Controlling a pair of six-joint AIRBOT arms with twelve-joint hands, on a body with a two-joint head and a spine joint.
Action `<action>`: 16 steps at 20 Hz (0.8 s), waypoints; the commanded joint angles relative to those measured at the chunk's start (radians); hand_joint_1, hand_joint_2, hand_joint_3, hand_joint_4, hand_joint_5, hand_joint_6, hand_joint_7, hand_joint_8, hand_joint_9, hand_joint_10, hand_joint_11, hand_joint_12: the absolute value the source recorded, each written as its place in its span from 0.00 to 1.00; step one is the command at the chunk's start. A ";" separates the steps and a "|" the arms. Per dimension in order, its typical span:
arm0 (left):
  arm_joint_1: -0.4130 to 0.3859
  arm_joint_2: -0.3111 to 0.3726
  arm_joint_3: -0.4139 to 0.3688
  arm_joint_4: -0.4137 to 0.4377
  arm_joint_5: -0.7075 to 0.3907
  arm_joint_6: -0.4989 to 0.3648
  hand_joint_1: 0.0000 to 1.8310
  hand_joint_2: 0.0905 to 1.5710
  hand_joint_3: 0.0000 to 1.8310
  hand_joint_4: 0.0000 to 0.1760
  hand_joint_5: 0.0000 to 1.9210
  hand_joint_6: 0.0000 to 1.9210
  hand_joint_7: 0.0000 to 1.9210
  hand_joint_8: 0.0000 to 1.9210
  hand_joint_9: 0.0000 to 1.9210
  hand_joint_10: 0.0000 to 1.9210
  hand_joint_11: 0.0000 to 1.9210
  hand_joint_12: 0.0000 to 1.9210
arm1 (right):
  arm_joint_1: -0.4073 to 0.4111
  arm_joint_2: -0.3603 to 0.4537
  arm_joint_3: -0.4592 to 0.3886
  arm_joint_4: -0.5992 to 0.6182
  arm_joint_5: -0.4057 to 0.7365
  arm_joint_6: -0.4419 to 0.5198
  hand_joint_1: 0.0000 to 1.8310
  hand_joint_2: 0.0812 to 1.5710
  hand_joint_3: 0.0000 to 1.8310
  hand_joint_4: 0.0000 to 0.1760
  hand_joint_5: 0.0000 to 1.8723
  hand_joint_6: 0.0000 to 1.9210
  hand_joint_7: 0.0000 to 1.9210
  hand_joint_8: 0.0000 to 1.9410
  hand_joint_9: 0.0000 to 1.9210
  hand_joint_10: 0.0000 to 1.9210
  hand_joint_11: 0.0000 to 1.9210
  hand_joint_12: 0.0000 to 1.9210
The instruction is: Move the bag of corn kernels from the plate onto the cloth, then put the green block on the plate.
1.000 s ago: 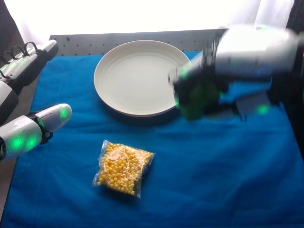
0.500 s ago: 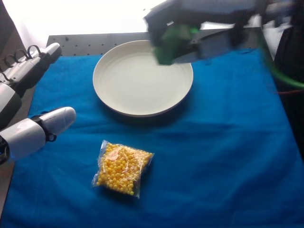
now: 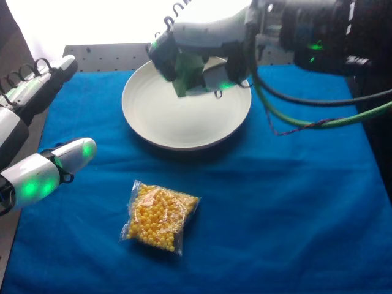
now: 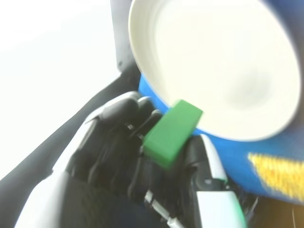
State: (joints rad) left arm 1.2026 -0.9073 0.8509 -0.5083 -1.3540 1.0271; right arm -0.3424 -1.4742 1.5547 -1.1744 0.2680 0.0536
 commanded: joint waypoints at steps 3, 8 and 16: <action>-0.006 -0.004 0.006 0.021 -0.125 -0.010 0.24 0.82 0.00 0.67 0.00 0.00 0.00 0.00 0.00 0.00 0.00 0.00 | -0.034 -0.013 0.014 0.013 -0.004 0.003 0.65 0.79 0.00 0.00 0.36 0.71 0.39 0.73 0.47 0.66 0.43 0.89; -0.005 -0.008 0.006 0.018 -0.125 -0.011 0.25 0.81 0.00 0.68 0.00 0.00 0.00 0.00 0.00 0.00 0.01 0.01 | -0.044 -0.013 0.007 0.013 -0.007 0.010 0.40 0.79 0.00 0.00 0.05 0.04 0.12 0.11 0.13 0.24 0.04 0.77; 0.000 -0.007 0.000 0.006 -0.135 -0.012 0.22 0.78 0.00 0.65 0.00 0.00 0.00 0.00 0.00 0.00 0.00 0.02 | 0.002 0.155 -0.076 0.146 0.182 0.010 0.27 0.60 0.00 0.58 0.00 0.00 0.00 0.00 0.00 0.00 0.00 0.03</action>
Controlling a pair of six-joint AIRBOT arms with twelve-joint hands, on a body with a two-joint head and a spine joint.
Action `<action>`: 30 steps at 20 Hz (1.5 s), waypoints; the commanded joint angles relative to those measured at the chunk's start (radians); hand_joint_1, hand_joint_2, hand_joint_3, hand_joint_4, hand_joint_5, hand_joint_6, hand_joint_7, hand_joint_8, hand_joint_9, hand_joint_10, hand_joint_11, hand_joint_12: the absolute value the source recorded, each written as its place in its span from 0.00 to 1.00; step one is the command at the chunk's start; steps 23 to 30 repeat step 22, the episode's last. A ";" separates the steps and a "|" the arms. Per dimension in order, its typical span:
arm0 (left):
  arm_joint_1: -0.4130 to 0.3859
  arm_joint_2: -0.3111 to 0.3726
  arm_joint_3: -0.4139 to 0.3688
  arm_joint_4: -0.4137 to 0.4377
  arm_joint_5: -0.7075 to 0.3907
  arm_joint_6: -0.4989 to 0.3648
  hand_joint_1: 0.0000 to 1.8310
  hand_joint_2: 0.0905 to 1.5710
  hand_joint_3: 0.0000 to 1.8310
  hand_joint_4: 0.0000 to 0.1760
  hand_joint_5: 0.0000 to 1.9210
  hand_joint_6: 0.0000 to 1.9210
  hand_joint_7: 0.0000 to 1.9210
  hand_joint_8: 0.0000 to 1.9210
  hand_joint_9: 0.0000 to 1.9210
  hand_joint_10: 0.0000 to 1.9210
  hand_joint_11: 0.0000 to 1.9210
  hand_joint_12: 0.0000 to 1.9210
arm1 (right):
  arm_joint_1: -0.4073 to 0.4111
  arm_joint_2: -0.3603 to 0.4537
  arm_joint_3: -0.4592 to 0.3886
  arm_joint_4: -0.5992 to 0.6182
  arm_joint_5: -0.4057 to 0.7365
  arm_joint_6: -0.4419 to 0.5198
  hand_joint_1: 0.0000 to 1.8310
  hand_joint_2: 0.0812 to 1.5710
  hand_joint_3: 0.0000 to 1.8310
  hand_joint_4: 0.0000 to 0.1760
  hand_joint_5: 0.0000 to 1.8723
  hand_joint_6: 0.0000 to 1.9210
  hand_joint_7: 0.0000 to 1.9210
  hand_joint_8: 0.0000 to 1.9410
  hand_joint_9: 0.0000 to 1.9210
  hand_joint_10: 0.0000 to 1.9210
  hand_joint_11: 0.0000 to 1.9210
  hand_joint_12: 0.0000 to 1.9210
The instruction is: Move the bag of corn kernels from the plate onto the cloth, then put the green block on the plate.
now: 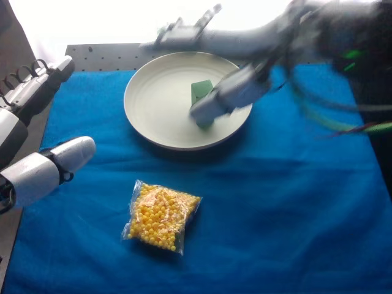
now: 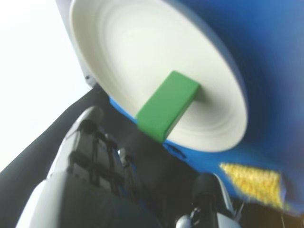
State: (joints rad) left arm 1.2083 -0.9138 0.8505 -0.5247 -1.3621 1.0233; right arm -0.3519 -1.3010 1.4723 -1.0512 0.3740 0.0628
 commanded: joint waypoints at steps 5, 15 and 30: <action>0.007 0.009 -0.013 0.017 -0.150 -0.009 0.26 0.78 0.00 0.98 0.00 0.00 0.00 0.00 0.00 0.00 0.00 0.00 | 0.012 0.200 -0.164 0.245 0.175 -0.176 0.26 0.69 0.02 0.25 0.00 0.00 0.00 0.00 0.00 0.00 0.00 0.00; 0.025 0.063 -0.035 0.022 -0.243 -0.008 0.32 0.77 0.00 0.84 0.01 0.00 0.00 0.00 0.00 0.00 0.00 0.00 | -0.288 0.538 -0.425 0.759 0.480 -0.574 0.22 0.76 0.01 0.60 0.00 0.00 0.00 0.00 0.00 0.00 0.00 0.00; 0.025 0.155 -0.071 0.060 -0.351 0.035 0.21 0.75 0.00 0.92 0.00 0.00 0.00 0.00 0.00 0.00 0.00 0.00 | -0.574 0.694 -0.561 1.066 0.892 -0.739 0.21 0.74 0.00 0.48 0.00 0.00 0.00 0.00 0.00 0.00 0.00 0.00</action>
